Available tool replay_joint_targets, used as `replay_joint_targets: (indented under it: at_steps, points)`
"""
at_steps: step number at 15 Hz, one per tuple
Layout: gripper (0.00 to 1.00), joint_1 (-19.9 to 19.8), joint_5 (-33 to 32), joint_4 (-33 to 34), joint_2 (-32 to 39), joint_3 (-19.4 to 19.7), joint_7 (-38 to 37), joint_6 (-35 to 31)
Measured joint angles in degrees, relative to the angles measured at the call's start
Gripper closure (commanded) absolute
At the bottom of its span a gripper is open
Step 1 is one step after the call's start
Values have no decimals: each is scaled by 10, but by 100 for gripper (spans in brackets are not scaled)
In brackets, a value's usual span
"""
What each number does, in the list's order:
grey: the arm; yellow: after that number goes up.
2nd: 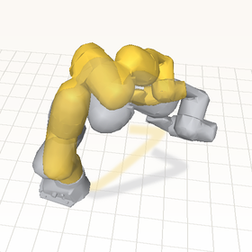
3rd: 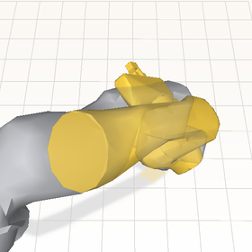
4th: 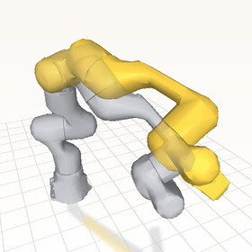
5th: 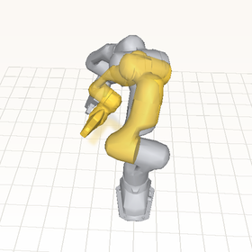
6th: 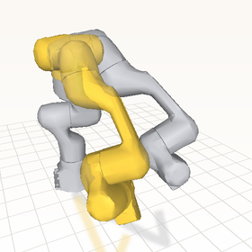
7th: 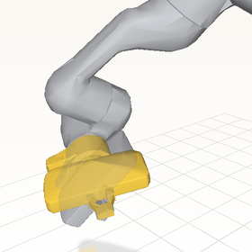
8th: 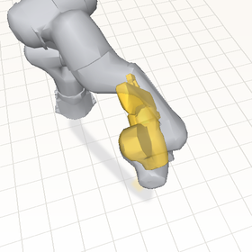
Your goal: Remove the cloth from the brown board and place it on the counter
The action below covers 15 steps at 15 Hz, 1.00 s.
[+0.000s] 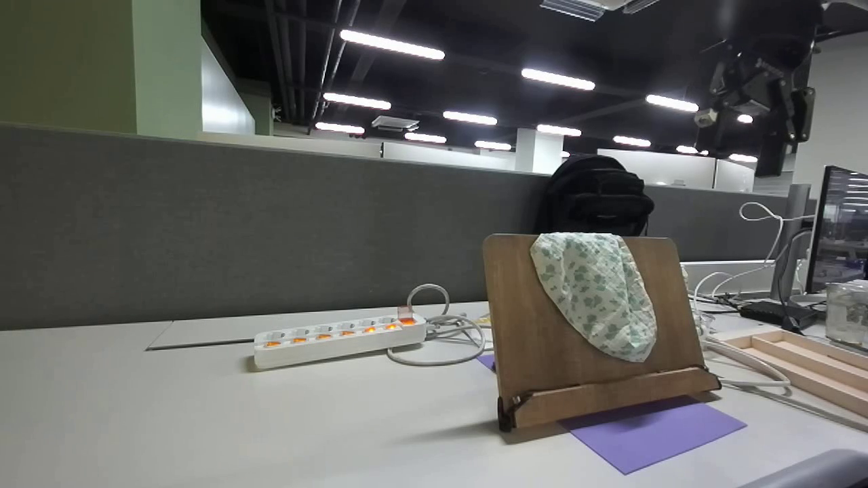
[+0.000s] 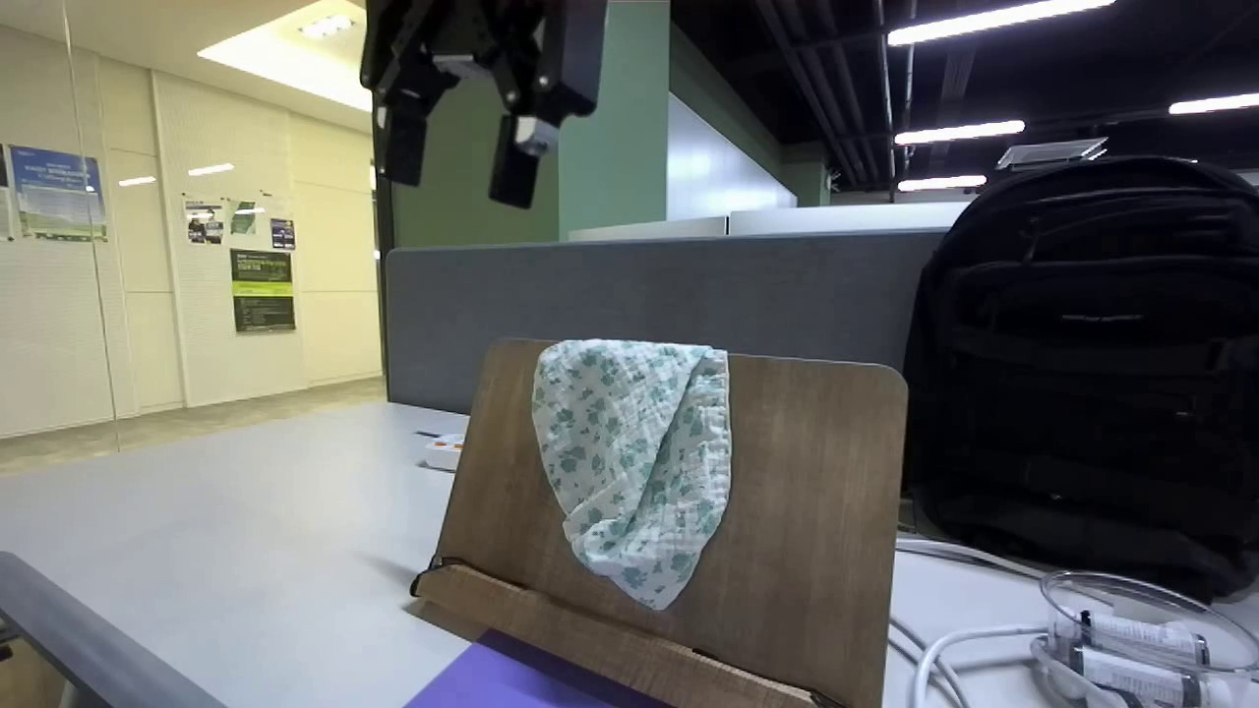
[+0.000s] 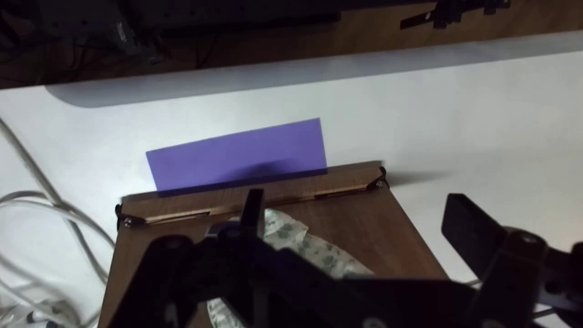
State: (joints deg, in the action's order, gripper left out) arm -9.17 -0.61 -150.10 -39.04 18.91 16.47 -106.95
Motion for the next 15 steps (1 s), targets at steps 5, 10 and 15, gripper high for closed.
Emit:
replay_joint_targets:
  at_steps: [5, 10, 15]
  points:
    - [0, 0, -14, 1, 35, -15, 9, -158]
    - [0, 21, 5, 16, 110, -18, 36, -263]
    - [0, 35, 46, 59, 191, -11, 81, -292]
